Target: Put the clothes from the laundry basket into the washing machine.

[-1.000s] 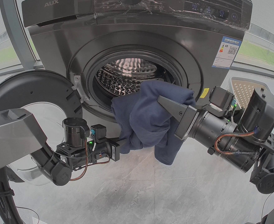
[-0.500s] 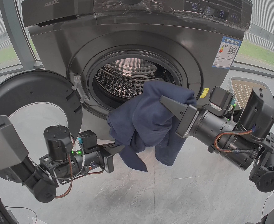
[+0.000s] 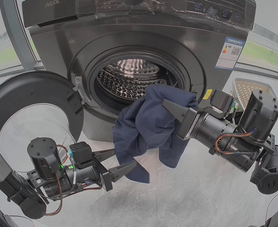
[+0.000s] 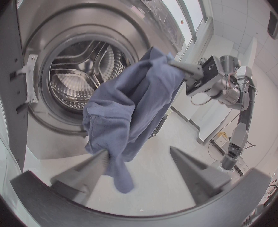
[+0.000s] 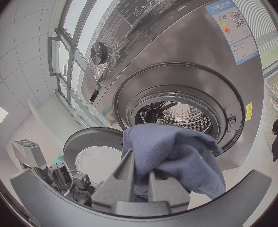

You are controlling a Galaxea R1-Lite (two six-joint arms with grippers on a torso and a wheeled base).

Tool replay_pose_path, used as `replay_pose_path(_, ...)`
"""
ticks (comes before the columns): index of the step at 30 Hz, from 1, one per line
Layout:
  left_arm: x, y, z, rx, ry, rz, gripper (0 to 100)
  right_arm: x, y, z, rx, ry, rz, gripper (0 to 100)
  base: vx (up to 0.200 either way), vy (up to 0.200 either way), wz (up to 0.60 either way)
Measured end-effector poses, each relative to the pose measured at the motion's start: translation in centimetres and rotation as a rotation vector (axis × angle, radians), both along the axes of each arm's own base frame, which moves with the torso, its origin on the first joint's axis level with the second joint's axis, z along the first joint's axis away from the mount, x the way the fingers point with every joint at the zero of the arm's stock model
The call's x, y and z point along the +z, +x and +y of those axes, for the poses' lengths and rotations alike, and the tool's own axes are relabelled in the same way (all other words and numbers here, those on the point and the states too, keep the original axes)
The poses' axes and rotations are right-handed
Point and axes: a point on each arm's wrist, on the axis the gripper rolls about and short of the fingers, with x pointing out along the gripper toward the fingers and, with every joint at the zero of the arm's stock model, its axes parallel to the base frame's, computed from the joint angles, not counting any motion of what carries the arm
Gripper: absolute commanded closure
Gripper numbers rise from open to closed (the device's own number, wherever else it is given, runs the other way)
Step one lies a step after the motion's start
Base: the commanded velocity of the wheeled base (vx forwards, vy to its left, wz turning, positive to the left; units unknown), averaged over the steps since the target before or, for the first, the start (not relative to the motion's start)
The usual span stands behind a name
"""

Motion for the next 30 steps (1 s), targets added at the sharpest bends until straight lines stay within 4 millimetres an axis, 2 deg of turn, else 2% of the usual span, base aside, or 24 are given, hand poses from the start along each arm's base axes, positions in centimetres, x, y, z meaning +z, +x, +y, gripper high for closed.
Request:
replay_pose_path(8,-3.1,2.1,-0.3,0.040,0.039,0.062,0,0.2,-0.2,0.0,0.004,0.000,-0.007,100,0.000,0.000,0.00)
replay_pose_path(20,-5.4,6.4,0.8,0.144,0.042,0.069,0,0.5,-0.5,0.0,0.013,0.007,-0.016,100,0.000,0.000,0.00)
replay_pose_path(30,-5.9,6.8,-0.6,0.096,0.037,0.060,0,0.4,-0.5,0.1,0.013,0.005,-0.014,100,0.000,0.000,0.00)
